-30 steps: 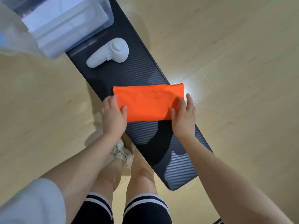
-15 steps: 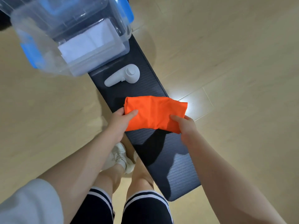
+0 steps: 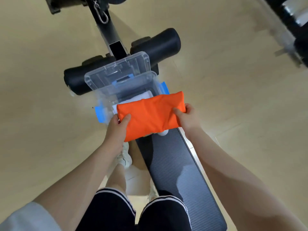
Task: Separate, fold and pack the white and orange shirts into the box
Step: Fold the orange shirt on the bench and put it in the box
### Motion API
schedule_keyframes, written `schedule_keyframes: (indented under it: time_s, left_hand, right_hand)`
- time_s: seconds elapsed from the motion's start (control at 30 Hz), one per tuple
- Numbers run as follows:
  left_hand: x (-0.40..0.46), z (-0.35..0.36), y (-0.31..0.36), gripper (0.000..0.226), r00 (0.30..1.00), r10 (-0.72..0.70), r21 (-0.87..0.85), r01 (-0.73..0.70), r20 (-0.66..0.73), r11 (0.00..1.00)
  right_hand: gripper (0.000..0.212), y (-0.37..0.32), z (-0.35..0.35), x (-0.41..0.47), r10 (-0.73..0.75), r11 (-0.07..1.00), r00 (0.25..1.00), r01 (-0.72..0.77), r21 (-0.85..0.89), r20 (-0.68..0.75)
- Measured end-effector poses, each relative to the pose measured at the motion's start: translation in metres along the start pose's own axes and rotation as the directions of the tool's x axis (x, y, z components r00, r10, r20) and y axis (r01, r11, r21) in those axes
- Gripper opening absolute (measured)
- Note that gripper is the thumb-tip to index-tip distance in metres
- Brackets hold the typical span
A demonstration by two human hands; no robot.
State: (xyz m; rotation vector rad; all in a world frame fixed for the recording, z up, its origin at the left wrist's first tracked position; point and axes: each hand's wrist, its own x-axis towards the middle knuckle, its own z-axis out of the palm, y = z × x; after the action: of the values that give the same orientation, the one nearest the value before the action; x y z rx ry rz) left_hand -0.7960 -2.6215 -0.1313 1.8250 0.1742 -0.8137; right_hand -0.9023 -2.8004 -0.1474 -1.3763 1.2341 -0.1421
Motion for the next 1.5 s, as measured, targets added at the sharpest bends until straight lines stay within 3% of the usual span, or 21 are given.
schedule_keyframes:
  time_s: [0.13,0.27,0.37,0.43,0.5,0.63,0.73,0.8,0.97,1.1,1.17,1.27,1.4,1.5]
  left_hand:
    - [0.051,-0.027,0.015,0.013,0.999,-0.052,-0.062,0.051,-0.015,0.997]
    - [0.112,-0.042,0.010,0.010,0.979,-0.201,-0.029,0.202,0.024,0.979]
    - [0.156,-0.047,-0.005,0.005,0.955,-0.294,0.218,0.278,0.046,0.936]
    - [0.171,-0.048,-0.003,0.010,0.966,-0.256,0.463,0.211,0.037,0.861]
    - [0.175,-0.051,0.010,0.020,0.984,-0.161,0.581,0.086,0.080,0.809]
    - [0.181,-0.069,0.053,0.022,0.953,0.160,0.577,-0.284,0.256,0.766]
    - [0.197,-0.078,0.082,0.026,0.836,0.423,0.618,-0.544,0.348,0.568]
    - [0.211,-0.081,0.093,0.029,0.790,0.491,0.674,-0.590,0.367,0.444]
    - [0.244,-0.080,0.102,0.034,0.842,0.323,0.767,-0.532,0.433,0.359]
    - [0.254,-0.076,0.106,0.028,0.859,0.196,0.746,-0.509,0.473,0.429]
    - [0.251,-0.076,0.115,0.028,0.833,0.238,0.710,-0.551,0.499,0.438]
    - [0.234,-0.076,0.139,0.026,0.798,0.226,0.634,-0.587,0.559,0.504]
    - [0.196,-0.070,0.158,0.027,0.751,0.167,0.594,-0.619,0.639,0.513]
    - [0.165,-0.060,0.157,0.024,0.674,0.133,0.551,-0.688,0.727,0.472]
  right_hand:
    - [0.013,-0.029,0.047,0.035,-0.063,0.982,0.998,0.059,-0.178,-0.017]
    - [0.018,-0.038,0.095,0.074,-0.031,0.942,0.999,0.022,-0.335,-0.022]
    - [0.020,-0.031,0.120,0.098,0.004,0.859,0.999,-0.027,-0.511,-0.046]
    - [0.029,-0.029,0.130,0.106,-0.001,0.807,0.998,-0.038,-0.589,-0.066]
    - [0.026,-0.033,0.137,0.109,-0.007,0.807,0.997,-0.042,-0.588,-0.081]
    - [0.015,-0.059,0.165,0.113,0.003,0.921,0.996,-0.037,-0.388,-0.089]
    - [0.018,-0.091,0.189,0.115,0.092,0.994,0.993,-0.096,-0.055,-0.073]
    - [0.013,-0.107,0.203,0.115,0.161,0.985,0.986,-0.159,0.065,-0.030]
    - [0.020,-0.122,0.232,0.118,0.288,0.930,0.956,-0.293,0.223,0.052]
    - [0.009,-0.131,0.244,0.118,0.314,0.884,0.946,-0.324,0.336,0.084]
    - [0.003,-0.137,0.242,0.114,0.300,0.856,0.951,-0.304,0.418,0.077]
    - [0.016,-0.146,0.228,0.098,0.266,0.815,0.964,-0.235,0.529,0.019]
    - [0.034,-0.145,0.196,0.071,0.201,0.875,0.976,-0.142,0.464,-0.080]
    - [0.032,-0.128,0.171,0.049,0.206,0.890,0.970,-0.132,0.436,-0.127]
